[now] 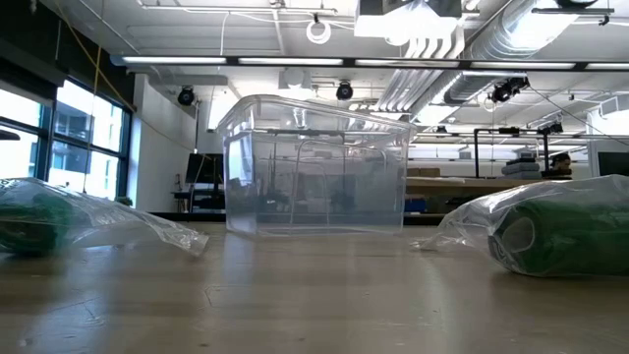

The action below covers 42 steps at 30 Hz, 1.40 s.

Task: Roll bandage
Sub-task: Open the transparent bin

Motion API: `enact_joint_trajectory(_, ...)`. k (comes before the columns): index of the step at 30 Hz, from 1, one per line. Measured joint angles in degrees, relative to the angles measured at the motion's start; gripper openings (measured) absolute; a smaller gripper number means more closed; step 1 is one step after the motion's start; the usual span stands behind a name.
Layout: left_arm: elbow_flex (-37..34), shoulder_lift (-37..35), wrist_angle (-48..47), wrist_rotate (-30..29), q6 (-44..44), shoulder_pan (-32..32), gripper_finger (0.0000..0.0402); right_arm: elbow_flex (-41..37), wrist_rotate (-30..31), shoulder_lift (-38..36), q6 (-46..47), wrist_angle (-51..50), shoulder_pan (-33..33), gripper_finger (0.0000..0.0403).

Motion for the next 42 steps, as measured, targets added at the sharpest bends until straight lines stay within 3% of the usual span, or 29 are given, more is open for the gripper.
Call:
enact_joint_trajectory(4, 0.00, 1.46, 0.87, -0.04, 0.26, 0.52, 0.0050, 1.48, 0.18, 0.00, 0.59, -1.61, -1.28, 0.0192)
enact_joint_trajectory(7, 0.00, 2.04, 0.82, -0.89, 0.29, 0.82, 0.0050, 1.71, 2.12, 0.02, 1.96, -1.86, -1.60, 0.0166)
enact_joint_trajectory(12, -0.07, 2.08, 0.53, -3.12, -2.52, 0.84, 0.0057, 1.71, 7.04, 0.02, 2.01, -3.92, -1.56, 0.0044)
enact_joint_trajectory(14, -0.09, 2.08, -1.26, -4.13, -4.99, 0.84, 0.0067, 2.01, 9.27, -0.35, 2.18, -5.81, -1.14, 0.0019)
enact_joint_trajectory(16, -0.09, 2.08, -5.40, -4.08, -9.31, 1.04, 0.0083, 3.37, 13.69, -0.35, 2.32, -9.03, -0.69, 0.0019)
enact_joint_trajectory(21, -0.09, 1.47, -23.95, -6.45, -25.40, 1.90, 0.0144, 10.88, 31.80, -0.90, 1.50, -23.97, -0.28, 0.0015)
enact_joint_trajectory(26, -0.08, -0.66, -39.81, -6.88, -38.72, 2.77, 0.0213, 18.21, 38.24, -1.58, 8.11, -44.38, -0.70, 0.0015)
enact_joint_trajectory(32, -0.07, -2.69, -49.18, -9.03, -47.93, 1.85, 0.0239, 20.42, 39.03, -5.70, 9.10, -49.85, -9.29, 0.0014)
enact_joint_trajectory(36, -0.07, -2.64, -50.02, -8.90, -49.16, 1.03, 0.0240, 20.44, 36.05, -9.99, 10.74, -54.22, -17.78, 0.0014)
enact_joint_trajectory(39, -0.07, -2.64, -50.93, -8.77, -49.36, 0.51, 0.0241, 20.44, 28.81, -13.16, 21.74, -65.79, -22.52, 0.0014)
enact_joint_trajectory(40, -0.07, -2.64, -51.24, -8.64, -49.63, 0.49, 0.0241, 20.44, 21.68, -14.29, 30.42, -72.99, -23.93, 0.0014)
enact_joint_trajectory(42, -0.07, -2.64, -51.39, -8.41, -49.74, 0.24, 0.0241, 20.44, -0.50, -15.72, 50.60, -86.00, -28.11, 0.0014)
